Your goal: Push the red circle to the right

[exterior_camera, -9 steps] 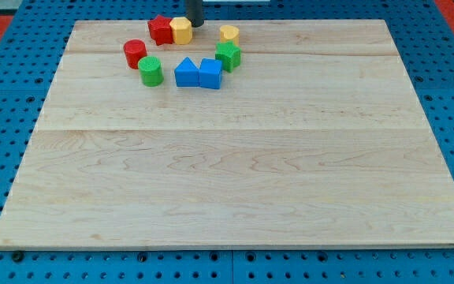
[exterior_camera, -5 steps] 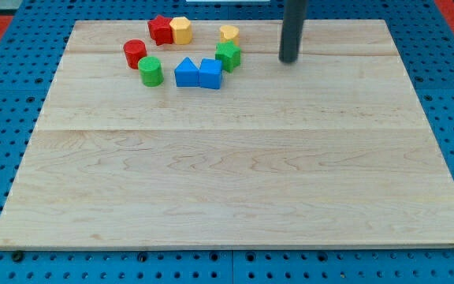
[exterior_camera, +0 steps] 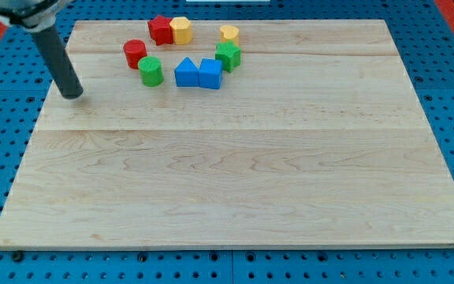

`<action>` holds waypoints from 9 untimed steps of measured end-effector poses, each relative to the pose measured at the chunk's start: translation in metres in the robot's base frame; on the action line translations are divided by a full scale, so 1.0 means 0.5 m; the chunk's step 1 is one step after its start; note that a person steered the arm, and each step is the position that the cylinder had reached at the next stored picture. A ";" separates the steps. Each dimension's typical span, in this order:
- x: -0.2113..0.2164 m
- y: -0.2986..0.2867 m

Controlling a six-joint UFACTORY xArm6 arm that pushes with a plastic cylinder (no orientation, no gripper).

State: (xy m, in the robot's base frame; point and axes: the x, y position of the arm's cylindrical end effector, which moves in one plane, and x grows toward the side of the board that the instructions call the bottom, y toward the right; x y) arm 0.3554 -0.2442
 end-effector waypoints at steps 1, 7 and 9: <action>-0.045 0.045; -0.124 0.152; -0.174 0.124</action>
State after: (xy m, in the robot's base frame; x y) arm 0.2684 -0.1823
